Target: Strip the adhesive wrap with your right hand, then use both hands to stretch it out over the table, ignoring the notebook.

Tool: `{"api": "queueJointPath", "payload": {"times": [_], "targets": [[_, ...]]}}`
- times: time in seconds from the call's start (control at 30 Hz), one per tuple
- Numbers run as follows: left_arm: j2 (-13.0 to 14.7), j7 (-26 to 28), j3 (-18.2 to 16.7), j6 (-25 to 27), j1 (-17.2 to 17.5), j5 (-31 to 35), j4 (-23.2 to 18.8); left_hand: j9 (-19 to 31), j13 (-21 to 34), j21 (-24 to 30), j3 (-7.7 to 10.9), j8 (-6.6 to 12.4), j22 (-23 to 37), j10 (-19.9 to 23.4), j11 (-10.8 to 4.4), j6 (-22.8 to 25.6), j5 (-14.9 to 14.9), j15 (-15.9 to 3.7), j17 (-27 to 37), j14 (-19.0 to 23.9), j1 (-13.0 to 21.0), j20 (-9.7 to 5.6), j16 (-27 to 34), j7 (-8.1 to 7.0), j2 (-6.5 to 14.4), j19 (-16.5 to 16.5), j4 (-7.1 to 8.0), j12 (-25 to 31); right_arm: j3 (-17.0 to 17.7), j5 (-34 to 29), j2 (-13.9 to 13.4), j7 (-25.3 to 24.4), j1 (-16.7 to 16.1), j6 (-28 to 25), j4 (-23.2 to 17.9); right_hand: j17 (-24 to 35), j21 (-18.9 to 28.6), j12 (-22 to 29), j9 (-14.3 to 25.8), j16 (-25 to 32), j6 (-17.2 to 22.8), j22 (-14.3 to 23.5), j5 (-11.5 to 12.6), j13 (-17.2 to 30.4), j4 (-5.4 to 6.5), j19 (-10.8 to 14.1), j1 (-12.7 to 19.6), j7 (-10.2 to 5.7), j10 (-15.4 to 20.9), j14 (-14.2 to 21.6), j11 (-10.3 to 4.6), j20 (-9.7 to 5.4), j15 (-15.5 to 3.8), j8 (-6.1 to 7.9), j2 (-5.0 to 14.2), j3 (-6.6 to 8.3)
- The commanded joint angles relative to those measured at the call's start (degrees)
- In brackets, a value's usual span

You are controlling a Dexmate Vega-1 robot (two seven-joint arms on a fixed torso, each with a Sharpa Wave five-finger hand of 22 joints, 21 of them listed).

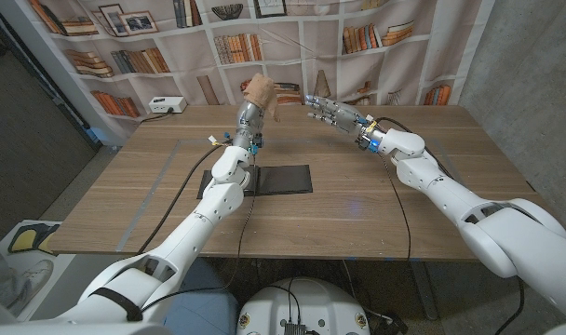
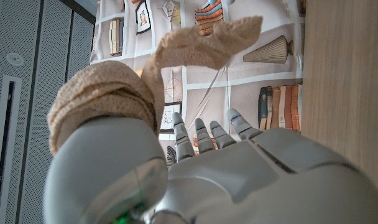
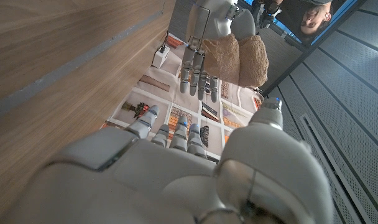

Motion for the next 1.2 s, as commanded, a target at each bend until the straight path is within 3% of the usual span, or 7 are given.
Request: {"api": "queueJointPath", "payload": {"times": [0.03,0.37,0.47,0.63,0.9,1.0,1.2], "targets": [[0.5,1.7,0.8,1.9,0.5,0.8,-1.8,-0.1,-0.1,-0.4,-0.56,-0.39,0.1,0.2,-0.24,0.4,0.8,0.01,0.1,-0.3,-0.7,0.08,0.3,-0.08,-0.3,0.5,0.17,0.3,-1.4,-2.2,-2.2,-3.4,-1.5,-1.5,-6.2,0.1,0.3,0.5,0.1,0.5,-0.4,0.1,0.5,0.0,-0.16,2.4,2.9,-0.72,0.0,1.3,-0.48,-0.69,-2.18,-0.08,-0.16,1.01],[0.4,1.1,2.2,2.7,0.4,1.5,-2.4,-0.3,-0.6,-1.0,-1.16,-0.69,0.1,0.1,-0.18,0.3,1.7,0.16,0.0,-0.5,-1.2,0.16,0.3,-0.03,-0.4,0.5,0.50,0.3,-2.2,-3.2,-2.8,-4.4,-1.9,-1.1,-7.6,0.1,-0.1,0.5,0.1,0.5,-0.8,0.1,0.8,0.0,-0.16,3.4,6.7,-1.25,-0.1,2.5,-1.20,-0.97,-2.46,-0.15,-0.02,2.27],[0.4,1.1,2.5,3.2,0.5,1.4,-2.5,-0.3,-0.7,-1.2,-1.33,-0.76,0.1,0.1,-0.19,0.3,2.0,0.15,0.0,-0.5,-1.3,0.20,0.3,-0.11,-0.5,0.5,0.56,0.3,-2.4,-3.5,-2.8,-4.4,-1.9,-0.7,-7.8,0.1,-0.3,0.1,0.1,0.3,-3.1,0.2,0.8,0.0,-0.23,3.5,8.6,-1.11,-1.6,2.2,-1.20,-0.88,-2.30,-0.80,0.14,2.97],[-0.4,-0.8,2.8,2.7,0.1,0.6,-1.1,-0.4,-1.0,-1.5,-1.60,-0.87,0.1,0.0,-0.14,0.3,2.6,0.37,-0.1,-0.5,-1.4,0.42,0.4,-0.09,-0.5,0.6,0.66,0.3,-2.9,-3.5,-2.4,-3.3,-1.3,-0.1,-7.2,0.1,-0.8,-0.1,0.1,-0.3,-2.7,0.2,0.6,0.0,0.00,2.4,10.3,-2.04,-3.1,0.9,-0.37,-1.10,-2.24,-0.31,0.19,3.60],[-0.5,-0.4,3.0,3.2,0.1,0.8,-1.1,-0.5,-1.4,-2.0,-2.01,-0.93,0.1,0.1,-0.25,0.7,3.6,0.34,-0.2,-0.4,-1.3,0.43,0.5,-0.39,-0.5,0.9,0.75,0.4,-3.6,-3.2,-1.3,-2.6,-1.0,0.3,-6.9,0.2,-0.6,0.0,0.2,-0.2,-1.9,0.2,0.4,0.0,0.40,2.7,11.4,-2.80,-3.6,1.1,-1.11,-0.34,-2.18,-0.02,0.47,4.14],[-0.7,-0.9,3.1,2.7,0.0,0.8,-0.7,-0.5,-1.5,-2.2,-2.10,-1.00,0.1,0.1,-0.11,0.6,3.9,0.48,-0.2,-0.3,-1.3,0.64,0.5,-0.23,-0.5,0.9,0.76,0.4,-3.7,-3.0,-1.1,-2.5,-1.2,0.1,-7.0,0.4,0.0,0.4,0.2,0.3,-2.0,0.3,0.3,0.1,0.74,4.2,11.9,-3.15,-3.3,2.2,-2.02,-1.50,-2.72,-0.04,0.84,4.46],[-0.8,0.5,3.5,2.6,0.0,2.1,-0.9,-0.6,-1.9,-2.6,-2.25,-1.10,0.1,0.1,-0.22,0.8,4.8,0.40,-0.2,-0.3,-0.8,0.56,0.5,-0.50,-0.3,1.2,0.69,0.5,-3.4,-3.1,-1.8,-4.5,-2.5,-0.8,-9.6,1.2,0.9,1.3,0.3,1.7,-0.6,0.5,0.1,0.5,1.49,7.8,12.0,-3.52,-1.8,4.9,0.72,-0.01,-1.51,0.51,1.49,4.88]]}}
